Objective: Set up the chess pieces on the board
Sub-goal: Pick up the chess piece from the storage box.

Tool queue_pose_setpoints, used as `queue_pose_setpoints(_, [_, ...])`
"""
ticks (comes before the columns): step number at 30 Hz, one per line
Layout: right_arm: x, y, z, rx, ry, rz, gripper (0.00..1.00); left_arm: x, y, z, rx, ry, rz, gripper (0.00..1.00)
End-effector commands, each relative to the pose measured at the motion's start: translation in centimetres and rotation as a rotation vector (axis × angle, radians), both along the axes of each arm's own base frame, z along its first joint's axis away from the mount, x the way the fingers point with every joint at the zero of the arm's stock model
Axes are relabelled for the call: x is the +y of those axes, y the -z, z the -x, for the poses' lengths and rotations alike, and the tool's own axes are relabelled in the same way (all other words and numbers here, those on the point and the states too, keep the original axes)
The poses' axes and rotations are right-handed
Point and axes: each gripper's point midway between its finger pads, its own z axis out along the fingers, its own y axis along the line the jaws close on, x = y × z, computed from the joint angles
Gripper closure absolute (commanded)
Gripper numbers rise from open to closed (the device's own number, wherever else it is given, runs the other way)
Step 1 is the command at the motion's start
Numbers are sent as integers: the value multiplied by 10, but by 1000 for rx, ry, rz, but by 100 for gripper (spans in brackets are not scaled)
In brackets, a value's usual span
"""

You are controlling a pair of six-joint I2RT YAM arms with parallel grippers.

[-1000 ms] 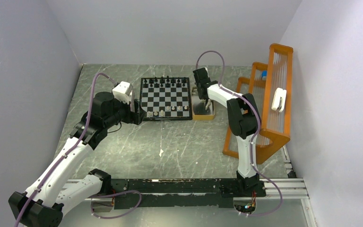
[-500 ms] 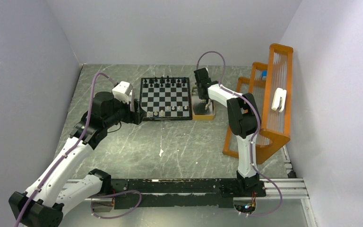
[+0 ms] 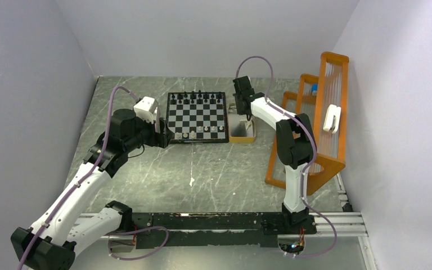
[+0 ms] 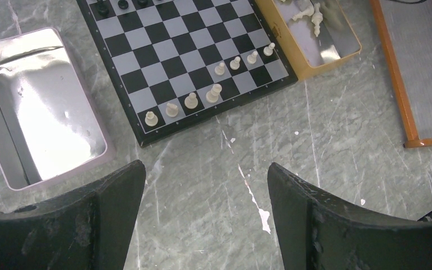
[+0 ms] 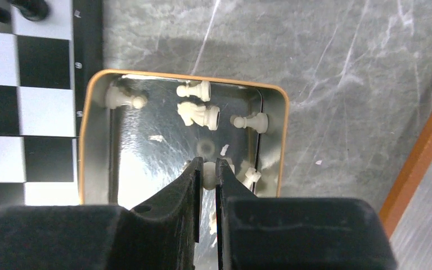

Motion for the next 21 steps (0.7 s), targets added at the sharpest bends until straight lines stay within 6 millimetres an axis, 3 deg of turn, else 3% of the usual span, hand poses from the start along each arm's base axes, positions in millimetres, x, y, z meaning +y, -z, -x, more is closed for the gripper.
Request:
queue_pose_setpoints(1, [5, -39, 6, -49, -3, -64, 88, 2, -4, -1, -9, -6, 9, 16])
queue_pose_setpoints(9, [41, -70, 17, -83, -80, -152, 87, 8, -7, -2, -18, -42, 6, 17])
queue_pose_setpoints(21, [143, -79, 47, -88, -263, -204, 86, 21, -17, -1, -58, -103, 1, 17])
